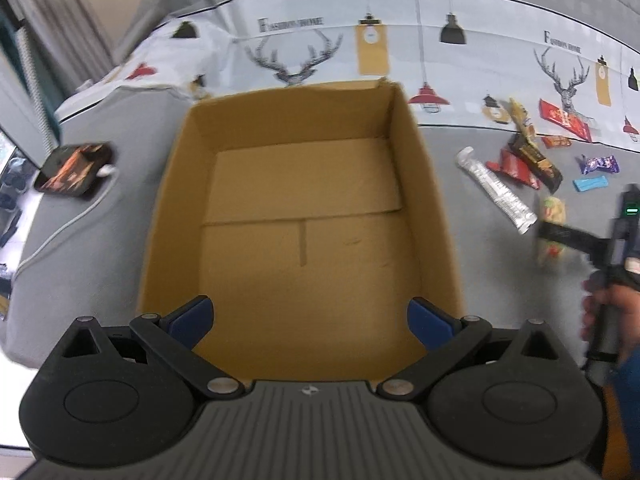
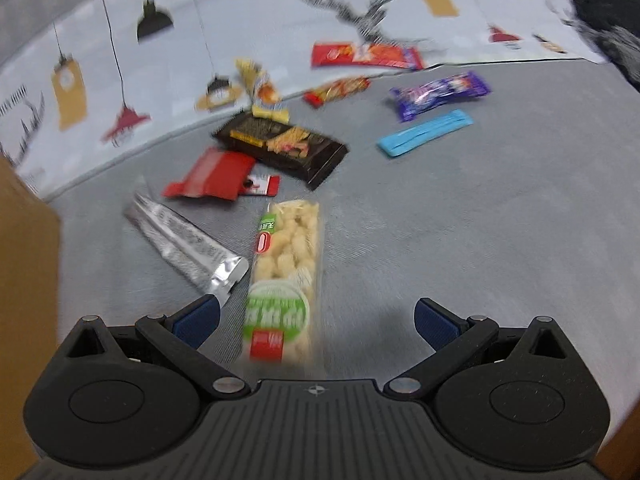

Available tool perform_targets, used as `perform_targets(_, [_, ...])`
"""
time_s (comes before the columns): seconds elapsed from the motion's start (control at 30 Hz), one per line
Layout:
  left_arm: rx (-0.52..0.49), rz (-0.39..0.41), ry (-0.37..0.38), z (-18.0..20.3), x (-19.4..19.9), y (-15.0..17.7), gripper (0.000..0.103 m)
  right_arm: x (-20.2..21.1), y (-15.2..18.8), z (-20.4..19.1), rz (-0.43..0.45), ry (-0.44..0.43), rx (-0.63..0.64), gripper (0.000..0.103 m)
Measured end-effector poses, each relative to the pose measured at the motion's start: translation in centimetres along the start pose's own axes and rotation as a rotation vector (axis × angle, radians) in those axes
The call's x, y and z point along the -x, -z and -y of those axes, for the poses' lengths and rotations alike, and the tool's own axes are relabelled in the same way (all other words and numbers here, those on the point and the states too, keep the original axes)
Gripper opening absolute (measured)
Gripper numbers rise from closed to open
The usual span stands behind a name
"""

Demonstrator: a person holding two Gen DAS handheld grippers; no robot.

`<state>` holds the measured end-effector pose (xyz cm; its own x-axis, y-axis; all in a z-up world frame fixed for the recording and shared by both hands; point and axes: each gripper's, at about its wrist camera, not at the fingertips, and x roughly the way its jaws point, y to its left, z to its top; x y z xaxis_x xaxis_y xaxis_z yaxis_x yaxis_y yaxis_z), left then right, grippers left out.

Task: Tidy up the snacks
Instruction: 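Grasp the silver foil stick with the left tool while the right tool grasps the peanut-puff bar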

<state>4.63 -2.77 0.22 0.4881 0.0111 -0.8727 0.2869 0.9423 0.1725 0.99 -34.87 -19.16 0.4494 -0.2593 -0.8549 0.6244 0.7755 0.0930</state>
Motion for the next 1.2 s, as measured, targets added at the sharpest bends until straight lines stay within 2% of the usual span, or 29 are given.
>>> perform_targets(0.1, [-0.033, 0.01, 0.016, 2.9, -0.6, -2.3, 0.103, -2.7, -0.8, 0.0, -0.021, 0.033, 0.022, 0.103])
perform_targets(0.17, [-0.058, 0.025, 0.042, 5.2, -1.0, -4.0, 0.103, -3.2, -1.2, 0.4, 0.019, 0.088, 0.053, 0.102])
perform_targets(0.37, [-0.128, 0.046, 0.119, 14.1, -4.1, -9.3, 0.103, -3.1, -2.1, 7.1, 0.032, 0.141, -0.078, 0.103])
perform_targets(0.43, [-0.148, 0.018, 0.157, 17.0, -6.7, -10.7, 0.103, -2.9, -1.7, 9.1, 0.046, 0.132, -0.085, 0.103])
perform_targets(0.5, [-0.137, -0.044, 0.204, 19.5, -10.0, -11.6, 0.103, -2.6, -1.3, 10.0, 0.052, 0.112, -0.08, 0.103])
perform_targets(0.57, [-0.11, -0.119, 0.216, 21.2, -14.0, -12.1, 0.103, -2.0, -0.8, 10.3, 0.046, 0.105, -0.083, 0.103])
perform_targets(0.7, [-0.015, -0.239, 0.154, 22.6, -21.2, -12.4, 0.103, -1.6, -0.6, 10.7, 0.045, 0.089, -0.142, 0.103])
perform_targets(0.87, [0.069, -0.327, 0.185, 22.2, -26.5, -13.2, 0.103, -2.7, -1.2, 9.5, 0.026, 0.151, -0.08, 0.103])
perform_targets(0.93, [0.12, -0.312, 0.168, 21.9, -26.9, -13.6, 0.103, -2.8, -1.3, 9.7, 0.026, 0.151, -0.099, 0.103])
perform_targets(1.03, [0.105, -0.314, 0.133, 22.3, -27.2, -14.0, 0.103, -2.9, -1.3, 9.6, 0.034, 0.157, -0.094, 0.103])
perform_targets(1.13, [0.138, -0.328, 0.118, 22.5, -27.0, -14.3, 0.103, -3.0, -1.4, 9.2, 0.04, 0.174, -0.096, 0.103])
perform_targets(1.17, [0.132, -0.317, 0.112, 22.5, -26.6, -14.2, 0.099, -2.9, -1.5, 9.1, 0.035, 0.177, -0.094, 0.103])
perform_targets(1.2, [0.121, -0.299, 0.118, 22.7, -26.0, -14.2, 0.083, -2.8, -1.4, 9.0, 0.023, 0.169, -0.093, 0.101])
